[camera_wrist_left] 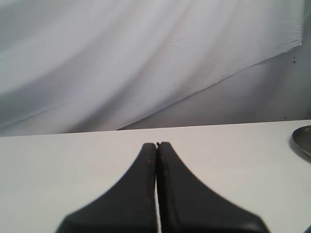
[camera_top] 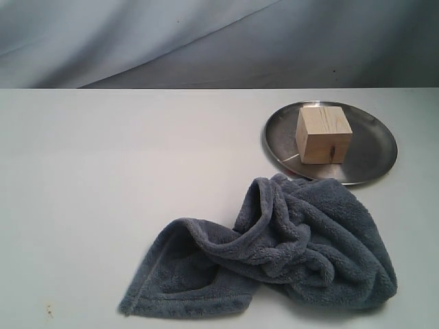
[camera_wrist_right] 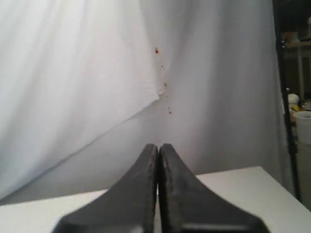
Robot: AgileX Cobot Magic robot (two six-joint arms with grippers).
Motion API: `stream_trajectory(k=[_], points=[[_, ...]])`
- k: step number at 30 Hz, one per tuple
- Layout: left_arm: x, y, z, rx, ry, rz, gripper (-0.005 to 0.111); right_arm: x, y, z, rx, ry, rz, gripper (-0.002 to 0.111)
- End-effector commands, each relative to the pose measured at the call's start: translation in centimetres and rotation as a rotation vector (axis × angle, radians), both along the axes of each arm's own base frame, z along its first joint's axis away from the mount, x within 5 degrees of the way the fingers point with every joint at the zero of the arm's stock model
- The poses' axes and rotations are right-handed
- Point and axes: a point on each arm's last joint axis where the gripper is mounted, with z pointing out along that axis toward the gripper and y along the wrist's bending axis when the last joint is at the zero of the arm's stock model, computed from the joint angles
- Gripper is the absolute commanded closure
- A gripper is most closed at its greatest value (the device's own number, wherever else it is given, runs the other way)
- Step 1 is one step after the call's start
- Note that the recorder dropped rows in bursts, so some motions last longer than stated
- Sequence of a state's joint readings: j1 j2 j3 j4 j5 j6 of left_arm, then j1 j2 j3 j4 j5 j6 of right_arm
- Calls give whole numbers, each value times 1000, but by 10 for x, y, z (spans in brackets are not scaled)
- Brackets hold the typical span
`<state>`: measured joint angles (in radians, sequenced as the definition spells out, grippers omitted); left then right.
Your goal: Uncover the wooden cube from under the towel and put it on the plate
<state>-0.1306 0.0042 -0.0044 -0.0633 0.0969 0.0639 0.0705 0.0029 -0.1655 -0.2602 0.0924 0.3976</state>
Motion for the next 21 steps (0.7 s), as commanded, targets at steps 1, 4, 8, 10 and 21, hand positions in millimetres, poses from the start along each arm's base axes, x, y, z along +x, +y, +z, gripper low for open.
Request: stream_trajectory(k=[1, 4, 8, 10, 21], points=[[0, 0, 0, -7, -12, 3, 107, 4, 5, -12, -43, -105, 40, 108], [0, 0, 0, -7, -12, 3, 107, 7, 5, -27, -118, -59, 25, 108], [0, 0, 0, -7, -12, 3, 107, 9, 4, -37, -172, -32, 6, 108], [0, 0, 0, -7, -12, 3, 107, 10, 3, -39, -182, -27, -2, 108], [0, 0, 0, -7, -12, 3, 107, 10, 3, -40, -247, -17, -15, 108]])
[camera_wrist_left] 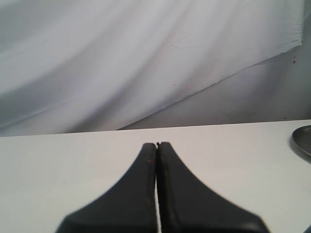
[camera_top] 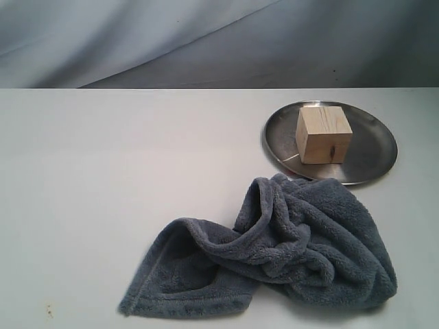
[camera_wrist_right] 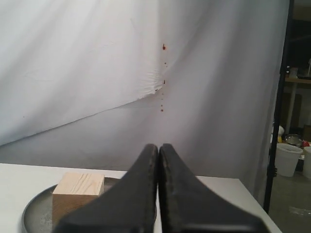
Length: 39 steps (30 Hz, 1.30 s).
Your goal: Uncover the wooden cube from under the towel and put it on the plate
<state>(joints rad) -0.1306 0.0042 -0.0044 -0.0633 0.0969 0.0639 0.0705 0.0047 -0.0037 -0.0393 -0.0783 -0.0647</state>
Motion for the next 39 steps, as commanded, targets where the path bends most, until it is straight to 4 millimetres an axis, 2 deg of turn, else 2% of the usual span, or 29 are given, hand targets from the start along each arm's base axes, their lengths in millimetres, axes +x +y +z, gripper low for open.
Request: stream_trajectory(k=[1, 7, 19, 39], points=[[0, 0, 0, -7, -12, 3, 107, 0, 0, -1, -6, 3, -2, 108], [0, 0, 0, -7, -12, 3, 107, 1, 0, -7, -48, 61, -9, 108], [0, 0, 0, -7, -12, 3, 107, 1, 0, -13, -20, 126, -6, 108], [0, 0, 0, -7, -12, 3, 107, 1, 0, -13, 13, 128, -1, 108]])
